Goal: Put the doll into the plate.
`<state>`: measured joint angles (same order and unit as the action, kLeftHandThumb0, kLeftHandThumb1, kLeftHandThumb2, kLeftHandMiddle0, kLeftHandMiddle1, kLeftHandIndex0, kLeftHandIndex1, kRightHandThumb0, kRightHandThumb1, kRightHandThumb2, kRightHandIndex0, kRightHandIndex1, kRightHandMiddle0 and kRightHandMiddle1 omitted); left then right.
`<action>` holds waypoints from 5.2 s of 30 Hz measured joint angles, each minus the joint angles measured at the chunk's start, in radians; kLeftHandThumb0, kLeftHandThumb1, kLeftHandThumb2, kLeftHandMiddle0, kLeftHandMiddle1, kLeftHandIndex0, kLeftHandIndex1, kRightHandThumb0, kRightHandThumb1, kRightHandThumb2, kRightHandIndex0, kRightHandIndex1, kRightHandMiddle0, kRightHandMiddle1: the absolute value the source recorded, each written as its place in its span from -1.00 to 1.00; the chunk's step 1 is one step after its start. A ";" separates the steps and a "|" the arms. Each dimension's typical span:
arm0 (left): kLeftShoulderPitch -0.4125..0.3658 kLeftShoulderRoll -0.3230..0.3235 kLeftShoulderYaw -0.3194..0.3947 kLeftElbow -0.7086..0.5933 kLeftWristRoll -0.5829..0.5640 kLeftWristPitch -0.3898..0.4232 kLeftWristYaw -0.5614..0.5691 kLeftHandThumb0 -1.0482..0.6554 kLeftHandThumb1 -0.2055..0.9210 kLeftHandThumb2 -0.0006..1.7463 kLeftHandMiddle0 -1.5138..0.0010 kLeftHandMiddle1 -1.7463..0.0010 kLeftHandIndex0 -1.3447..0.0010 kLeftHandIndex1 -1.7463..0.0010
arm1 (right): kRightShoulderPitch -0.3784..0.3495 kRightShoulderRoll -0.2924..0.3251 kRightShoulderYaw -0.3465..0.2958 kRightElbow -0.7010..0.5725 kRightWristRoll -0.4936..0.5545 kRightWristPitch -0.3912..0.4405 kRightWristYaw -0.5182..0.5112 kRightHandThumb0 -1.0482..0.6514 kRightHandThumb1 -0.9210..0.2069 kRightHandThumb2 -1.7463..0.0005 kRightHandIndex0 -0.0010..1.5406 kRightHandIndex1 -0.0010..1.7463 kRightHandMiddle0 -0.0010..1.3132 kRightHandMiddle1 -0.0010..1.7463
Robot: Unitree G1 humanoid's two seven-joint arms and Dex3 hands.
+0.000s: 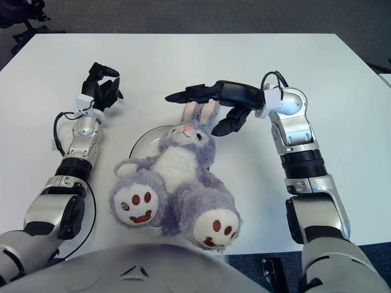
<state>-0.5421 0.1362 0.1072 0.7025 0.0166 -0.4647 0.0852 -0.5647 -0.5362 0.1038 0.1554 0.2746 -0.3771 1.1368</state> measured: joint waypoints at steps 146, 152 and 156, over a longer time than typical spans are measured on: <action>0.120 -0.020 -0.009 -0.268 -0.037 0.154 -0.099 -0.19 0.89 -0.43 -0.18 -1.00 0.49 -0.88 | -0.085 0.237 -0.387 0.671 -0.049 0.245 -0.861 -0.19 -1.00 0.65 0.01 0.06 -0.35 0.73; 0.128 -0.035 0.009 -0.307 -0.093 0.207 -0.115 -0.19 0.88 -0.42 -0.18 -1.00 0.48 -0.87 | -0.073 0.263 -0.424 0.659 -0.006 0.211 -0.855 -0.19 -1.00 0.63 -0.04 0.46 -0.37 0.75; 0.140 -0.046 0.014 -0.345 -0.125 0.246 -0.122 -0.19 0.85 -0.38 -0.17 -1.00 0.49 -0.89 | -0.063 0.278 -0.440 0.649 0.016 0.194 -0.855 -0.19 -1.00 0.62 -0.06 0.53 -0.39 0.78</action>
<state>-0.4024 0.0902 0.1215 0.3577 -0.1085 -0.2188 -0.0371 -0.6272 -0.2578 -0.3360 0.8040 0.2909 -0.1831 0.2816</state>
